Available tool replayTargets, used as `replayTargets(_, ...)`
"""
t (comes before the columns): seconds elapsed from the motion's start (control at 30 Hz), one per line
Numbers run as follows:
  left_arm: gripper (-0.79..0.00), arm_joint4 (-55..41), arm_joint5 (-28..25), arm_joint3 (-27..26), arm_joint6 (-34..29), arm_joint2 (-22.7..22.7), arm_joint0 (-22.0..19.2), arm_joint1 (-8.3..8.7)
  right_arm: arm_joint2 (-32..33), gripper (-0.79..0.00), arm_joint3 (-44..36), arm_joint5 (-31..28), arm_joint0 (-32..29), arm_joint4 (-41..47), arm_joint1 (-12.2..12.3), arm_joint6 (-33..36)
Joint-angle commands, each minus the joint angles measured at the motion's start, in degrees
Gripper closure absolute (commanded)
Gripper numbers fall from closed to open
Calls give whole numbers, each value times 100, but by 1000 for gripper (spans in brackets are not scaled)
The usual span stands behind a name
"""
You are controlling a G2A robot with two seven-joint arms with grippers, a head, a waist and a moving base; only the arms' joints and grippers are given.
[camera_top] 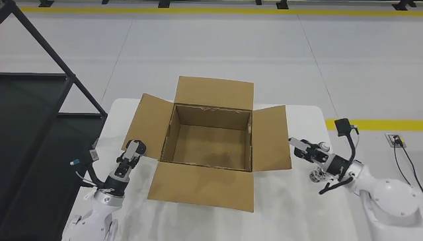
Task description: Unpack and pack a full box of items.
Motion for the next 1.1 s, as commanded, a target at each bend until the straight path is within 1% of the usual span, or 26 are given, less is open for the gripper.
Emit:
replayTargets(0.0, -785, 0, 0, 0, 0, 0, 0, 0, -80, -785, 139, 19, 138, 39, 11, 56)
replayTargets(0.13, -785, 0, 0, 0, 0, 0, 0, 0, -202, -785, 307, -49, 293, 266, 34, 260)
replayTargets(0.2, -785, 0, 0, 0, 0, 0, 0, 0, -237, -785, 417, -15, 371, 414, 59, 581)
replayTargets(0.3, -785, 0, 0, 0, 0, 0, 0, 0, -303, -785, 565, 205, 548, 165, 124, 1069)
replayTargets(0.4, -785, 0, 0, 0, 0, 0, 0, 0, -232, -785, 621, -101, 544, 365, 194, 1758)
replayTargets(0.5, -785, 0, 0, 0, 0, 0, 0, 0, -46, -785, 547, -443, 353, 349, 268, 2031)
replayTargets(0.6, -785, 0, 0, 0, 0, 0, 0, 0, -11, -785, 259, -651, 87, 147, 324, 2174)
replayTargets(0.7, -785, 0, 0, 0, 0, 0, 0, 0, -113, -785, -7, -1049, -143, 107, 358, 2315)
replayTargets(0.8, -785, 0, 0, 0, 0, 0, 0, 0, -326, -785, -186, -1164, -226, -50, 381, 2401)
replayTargets(0.93, -785, 0, 0, 0, 0, 0, 0, 0, -605, -785, -355, -1381, -240, 39, 385, 2212)
replayTargets(1.07, -785, 0, 0, 0, 0, 0, 0, 0, -816, -785, -451, -1551, -203, -66, 392, 1918)
